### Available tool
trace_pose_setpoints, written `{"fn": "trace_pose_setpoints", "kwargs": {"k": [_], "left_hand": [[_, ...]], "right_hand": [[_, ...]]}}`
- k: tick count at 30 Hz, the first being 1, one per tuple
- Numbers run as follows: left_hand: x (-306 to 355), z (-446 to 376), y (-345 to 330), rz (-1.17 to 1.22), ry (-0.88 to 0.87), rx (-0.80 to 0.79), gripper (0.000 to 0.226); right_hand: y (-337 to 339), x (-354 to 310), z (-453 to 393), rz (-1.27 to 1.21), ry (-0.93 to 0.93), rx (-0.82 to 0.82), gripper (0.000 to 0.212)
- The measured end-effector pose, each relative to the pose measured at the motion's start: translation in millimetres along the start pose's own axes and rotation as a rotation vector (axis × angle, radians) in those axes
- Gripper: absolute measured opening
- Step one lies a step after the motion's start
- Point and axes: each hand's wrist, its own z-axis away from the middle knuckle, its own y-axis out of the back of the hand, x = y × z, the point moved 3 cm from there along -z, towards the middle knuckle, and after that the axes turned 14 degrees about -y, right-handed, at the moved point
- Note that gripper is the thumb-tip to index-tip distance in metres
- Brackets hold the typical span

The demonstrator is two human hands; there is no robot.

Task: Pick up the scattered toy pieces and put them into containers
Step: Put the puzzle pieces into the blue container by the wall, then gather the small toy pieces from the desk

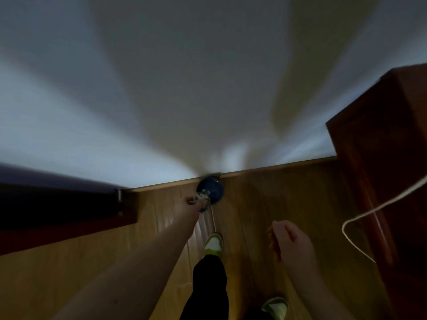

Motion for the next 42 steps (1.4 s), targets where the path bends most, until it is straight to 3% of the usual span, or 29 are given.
{"fn": "trace_pose_setpoints", "kwargs": {"k": [10, 18, 23, 25, 35, 42], "left_hand": [[-43.8, -73.0, -22.4, 0.077, 0.108, 0.098, 0.036], [-30.7, -67.8, -25.7, 0.231, 0.155, 0.007, 0.04], [-1.3, -33.3, -18.0, 0.248, 0.059, -0.122, 0.026], [14.5, -12.7, -15.7, 0.247, 0.035, -0.167, 0.031], [128.4, 130.1, -9.3, -0.233, -0.36, -0.428, 0.023], [202.4, 244.9, -45.1, -0.619, -0.866, -0.77, 0.025]], "right_hand": [[-20.5, 31.5, -52.7, -0.026, 0.021, 0.009, 0.029], [-8.8, 17.6, -51.8, -0.121, 0.078, 0.048, 0.025], [-3.3, -1.5, -23.9, -0.144, 0.065, 0.017, 0.025], [2.9, -14.4, -2.9, -0.162, 0.062, 0.01, 0.025], [66.4, -56.4, 109.6, -0.2, 0.102, 0.048, 0.025], [137.2, -43.4, 176.6, -0.232, 0.129, 0.214, 0.028]]}}
